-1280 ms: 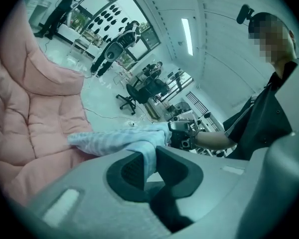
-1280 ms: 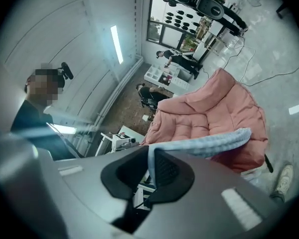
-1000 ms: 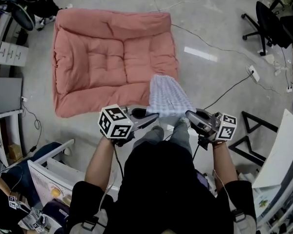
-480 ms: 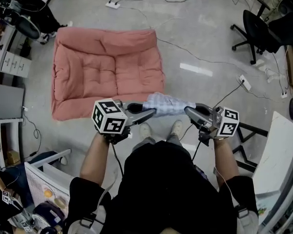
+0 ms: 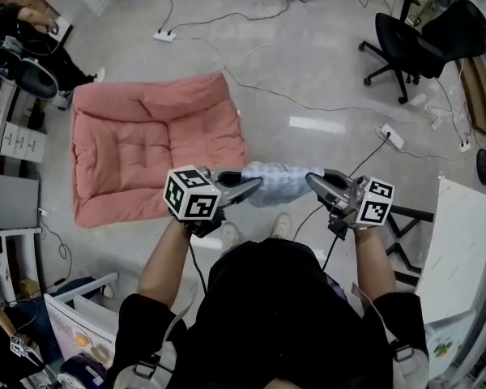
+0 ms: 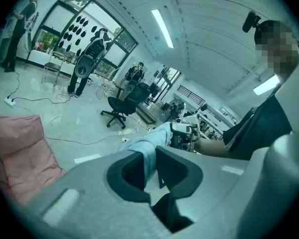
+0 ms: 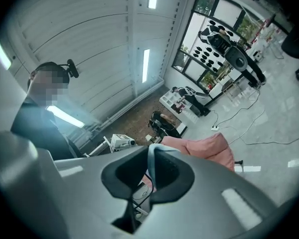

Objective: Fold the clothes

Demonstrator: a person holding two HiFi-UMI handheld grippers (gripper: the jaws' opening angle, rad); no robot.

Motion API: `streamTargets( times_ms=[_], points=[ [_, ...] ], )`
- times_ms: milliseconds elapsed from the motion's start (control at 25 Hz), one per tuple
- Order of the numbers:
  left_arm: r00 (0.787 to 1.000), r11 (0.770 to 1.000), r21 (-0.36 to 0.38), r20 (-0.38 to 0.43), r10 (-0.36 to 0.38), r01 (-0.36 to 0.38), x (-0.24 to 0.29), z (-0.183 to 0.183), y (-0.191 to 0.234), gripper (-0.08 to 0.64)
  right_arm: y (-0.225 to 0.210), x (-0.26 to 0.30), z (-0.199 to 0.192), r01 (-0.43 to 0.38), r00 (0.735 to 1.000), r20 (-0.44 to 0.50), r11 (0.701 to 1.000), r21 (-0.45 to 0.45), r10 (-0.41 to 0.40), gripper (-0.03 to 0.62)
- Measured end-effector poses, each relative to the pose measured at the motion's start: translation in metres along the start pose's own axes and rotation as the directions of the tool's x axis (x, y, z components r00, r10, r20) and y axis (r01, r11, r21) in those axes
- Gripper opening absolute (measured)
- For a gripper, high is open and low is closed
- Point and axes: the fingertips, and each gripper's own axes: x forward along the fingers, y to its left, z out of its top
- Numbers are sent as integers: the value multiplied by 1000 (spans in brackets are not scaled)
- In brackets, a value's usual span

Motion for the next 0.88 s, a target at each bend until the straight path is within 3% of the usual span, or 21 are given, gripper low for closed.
streamTargets(
  times_ms=[200, 440, 680, 880],
  points=[
    [1000, 999, 46, -1, -1, 1, 63, 20, 3, 41, -35, -50, 22, 97, 995, 39, 995, -25, -96, 17],
    [999, 999, 40, -47, -12, 14, 120, 45, 5, 41, -64, -90, 56, 162, 986, 43, 985, -64, -160, 17],
    [995, 999, 3, -78, -54, 54, 146, 60, 29, 41, -97, -91, 77, 183, 983, 34, 981, -60, -181, 17],
    [996, 997, -39, -59, -69, 67, 156, 80, 82, 41, -144, -65, 97, 196, 980, -13, 979, -50, -197, 17]
  ],
)
